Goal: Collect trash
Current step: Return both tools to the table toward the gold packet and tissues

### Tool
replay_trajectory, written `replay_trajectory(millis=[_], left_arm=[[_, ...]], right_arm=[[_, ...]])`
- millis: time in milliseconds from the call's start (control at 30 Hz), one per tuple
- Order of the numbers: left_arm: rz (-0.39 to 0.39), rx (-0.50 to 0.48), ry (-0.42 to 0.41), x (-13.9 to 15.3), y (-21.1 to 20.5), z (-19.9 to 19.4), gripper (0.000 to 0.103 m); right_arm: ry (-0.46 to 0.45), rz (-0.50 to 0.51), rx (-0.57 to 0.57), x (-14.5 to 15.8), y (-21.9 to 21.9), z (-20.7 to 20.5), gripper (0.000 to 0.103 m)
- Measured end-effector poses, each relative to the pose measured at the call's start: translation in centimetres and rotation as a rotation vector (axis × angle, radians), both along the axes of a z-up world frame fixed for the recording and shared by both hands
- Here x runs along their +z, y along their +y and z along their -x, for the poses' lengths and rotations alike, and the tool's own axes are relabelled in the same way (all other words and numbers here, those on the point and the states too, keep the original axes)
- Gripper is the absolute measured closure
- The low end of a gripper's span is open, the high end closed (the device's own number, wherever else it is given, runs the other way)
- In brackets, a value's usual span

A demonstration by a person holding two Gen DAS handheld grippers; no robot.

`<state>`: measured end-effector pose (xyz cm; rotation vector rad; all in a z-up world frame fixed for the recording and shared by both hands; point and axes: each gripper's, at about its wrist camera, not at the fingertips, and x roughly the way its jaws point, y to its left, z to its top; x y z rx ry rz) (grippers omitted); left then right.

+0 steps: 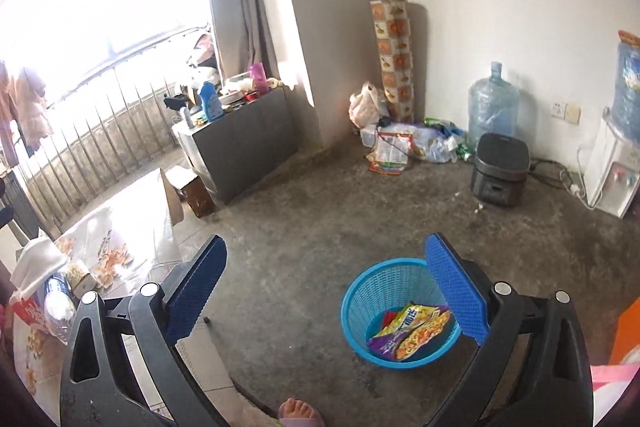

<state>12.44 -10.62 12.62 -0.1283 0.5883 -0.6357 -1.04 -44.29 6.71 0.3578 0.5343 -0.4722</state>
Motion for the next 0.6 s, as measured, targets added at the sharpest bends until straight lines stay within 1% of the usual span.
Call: replay_trajectory(millis=[100,267,433,500,600], left_arm=[[0.016,0.08,-0.013,-0.1,5.0,0.6,0.008],[0.009,0.177,-0.044,-0.5,11.8,1.8,0.008],[0.028,0.259,-0.045,-1.0,17.0,2.0,0.008],[0.037,0.286,-0.042,-1.2,18.7,1.7,0.008],[0.056,0.311,-0.022,-1.9,20.7,1.3,0.008]], right_arm=[[-0.018,-0.019,0.092,0.9,2.1,-1.3,0.007],[-0.042,-0.141,0.269,1.3,5.8,-4.7,0.007],[-0.011,-0.215,0.422,1.3,10.2,-8.8,0.008],[0.006,-0.269,0.471,1.3,11.7,-10.4,0.008],[0.041,-0.369,0.539,0.8,13.7,-12.9,0.012]])
